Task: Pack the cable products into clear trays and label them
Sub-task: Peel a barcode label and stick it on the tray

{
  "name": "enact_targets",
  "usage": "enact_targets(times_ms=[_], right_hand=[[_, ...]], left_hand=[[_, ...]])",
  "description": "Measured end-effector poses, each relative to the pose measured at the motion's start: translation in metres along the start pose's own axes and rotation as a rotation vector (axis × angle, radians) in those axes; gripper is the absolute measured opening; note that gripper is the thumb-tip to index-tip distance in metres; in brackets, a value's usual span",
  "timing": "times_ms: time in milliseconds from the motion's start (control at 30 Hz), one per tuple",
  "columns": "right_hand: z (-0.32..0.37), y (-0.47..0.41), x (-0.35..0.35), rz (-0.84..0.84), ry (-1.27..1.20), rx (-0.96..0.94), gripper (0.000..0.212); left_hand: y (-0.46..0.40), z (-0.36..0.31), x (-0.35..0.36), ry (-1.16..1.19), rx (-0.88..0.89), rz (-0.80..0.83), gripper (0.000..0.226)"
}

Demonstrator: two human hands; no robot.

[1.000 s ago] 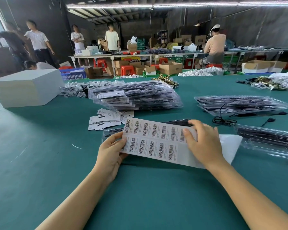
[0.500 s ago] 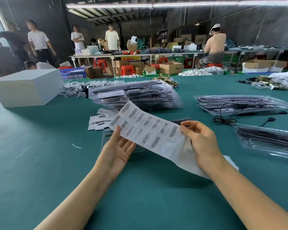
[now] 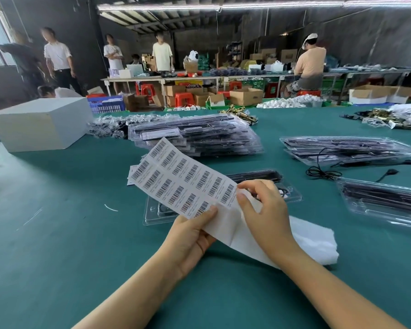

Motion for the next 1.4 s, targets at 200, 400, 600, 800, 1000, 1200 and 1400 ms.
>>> enact_targets(times_ms=[200, 400, 600, 800, 1000, 1200, 1400], right_hand=[[0.03, 0.009, 0.002, -0.056, 0.425, -0.308, 0.024], [0.044, 0.015, 0.019, 0.029, 0.437, -0.461, 0.025], [0.041, 0.012, 0.02, 0.057, 0.266, -0.383, 0.021], [0.012, 0.002, 0.02, 0.181, -0.082, -0.047, 0.018], [0.002, 0.003, 0.021, 0.181, -0.394, 0.095, 0.008], [-0.009, 0.004, 0.028, 0.208, -0.59, 0.218, 0.004], [-0.027, -0.002, 0.007, 0.049, -0.656, 0.299, 0.005]], left_hand=[[-0.001, -0.007, -0.007, 0.015, 0.04, -0.025, 0.038], [0.001, -0.004, -0.002, -0.028, 0.001, 0.002, 0.039], [0.0, -0.004, 0.007, -0.009, -0.029, 0.096, 0.039], [0.0, -0.002, 0.009, -0.044, -0.052, 0.142, 0.024], [-0.001, -0.001, 0.001, -0.032, -0.051, 0.076, 0.036], [0.0, -0.001, 0.001, -0.013, -0.036, 0.051, 0.032], [0.0, -0.007, -0.005, -0.057, 0.033, -0.002, 0.022]])
Point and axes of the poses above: each hand's wrist, its own y-axis away from the middle knuckle, its own x-axis out of the palm, z = x × y, the point moved 9 cm from there along -y, towards the middle knuckle, and after that the axes turned 11 degrees about z, right-handed, at the moved point
